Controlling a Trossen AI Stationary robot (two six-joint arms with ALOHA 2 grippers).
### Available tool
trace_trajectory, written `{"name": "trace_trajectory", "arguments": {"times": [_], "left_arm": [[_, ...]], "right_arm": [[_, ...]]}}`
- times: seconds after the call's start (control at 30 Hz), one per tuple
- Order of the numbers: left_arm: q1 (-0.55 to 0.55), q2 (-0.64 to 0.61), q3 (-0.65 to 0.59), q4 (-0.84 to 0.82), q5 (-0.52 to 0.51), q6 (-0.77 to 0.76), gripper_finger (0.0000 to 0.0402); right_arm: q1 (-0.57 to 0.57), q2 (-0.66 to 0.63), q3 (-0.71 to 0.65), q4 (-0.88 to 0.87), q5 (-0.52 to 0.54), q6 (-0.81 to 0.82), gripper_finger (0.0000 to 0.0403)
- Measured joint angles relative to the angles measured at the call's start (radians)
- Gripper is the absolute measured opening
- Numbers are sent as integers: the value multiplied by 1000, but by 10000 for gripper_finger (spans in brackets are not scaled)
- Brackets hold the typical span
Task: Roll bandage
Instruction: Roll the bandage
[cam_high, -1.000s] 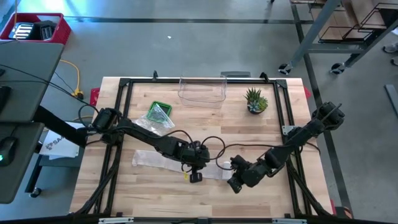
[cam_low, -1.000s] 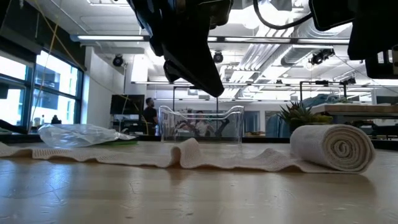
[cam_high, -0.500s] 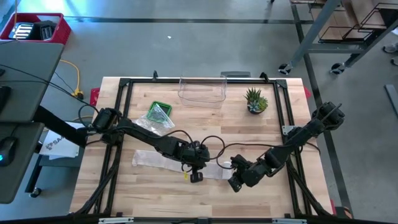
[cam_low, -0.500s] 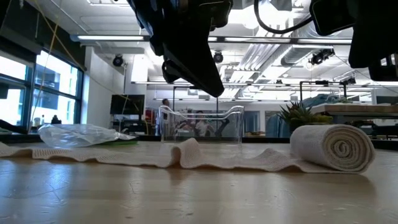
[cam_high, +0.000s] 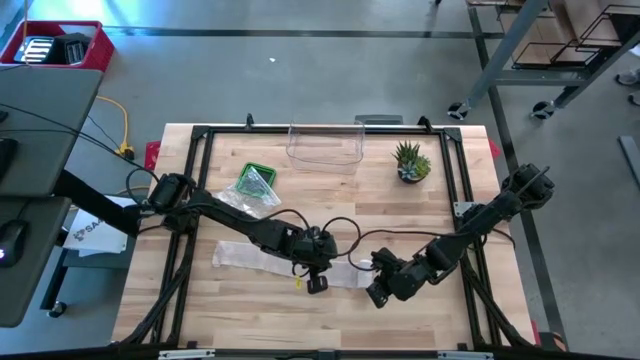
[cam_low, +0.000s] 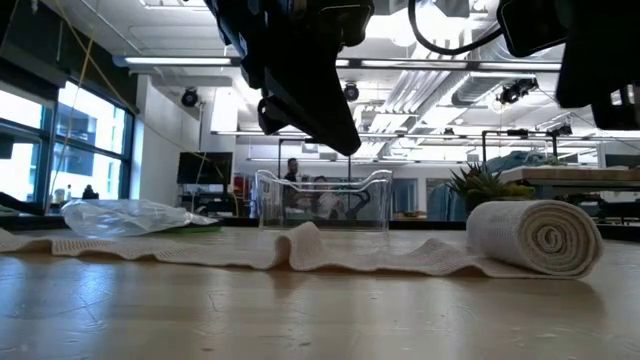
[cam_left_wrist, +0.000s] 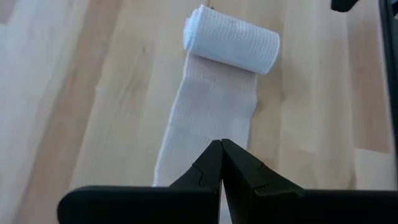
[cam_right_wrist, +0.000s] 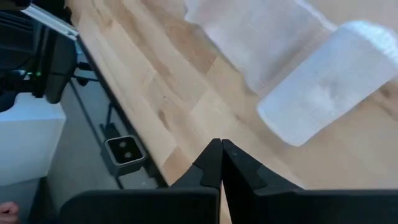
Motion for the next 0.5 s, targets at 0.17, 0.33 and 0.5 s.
{"name": "trace_trajectory", "arguments": {"times": [0.17,0.33,0.5], "left_arm": [[1,0,0,7,-30,-19,6],[1,0,1,-4,-29,-2,6],[1,0,1,-17,-8,4,6]], "right_arm": [[0,0,0,-36,15,82,0],[0,0,0,-51,-9,78,0],[0,0,0,-51,-12,80,0]]}}
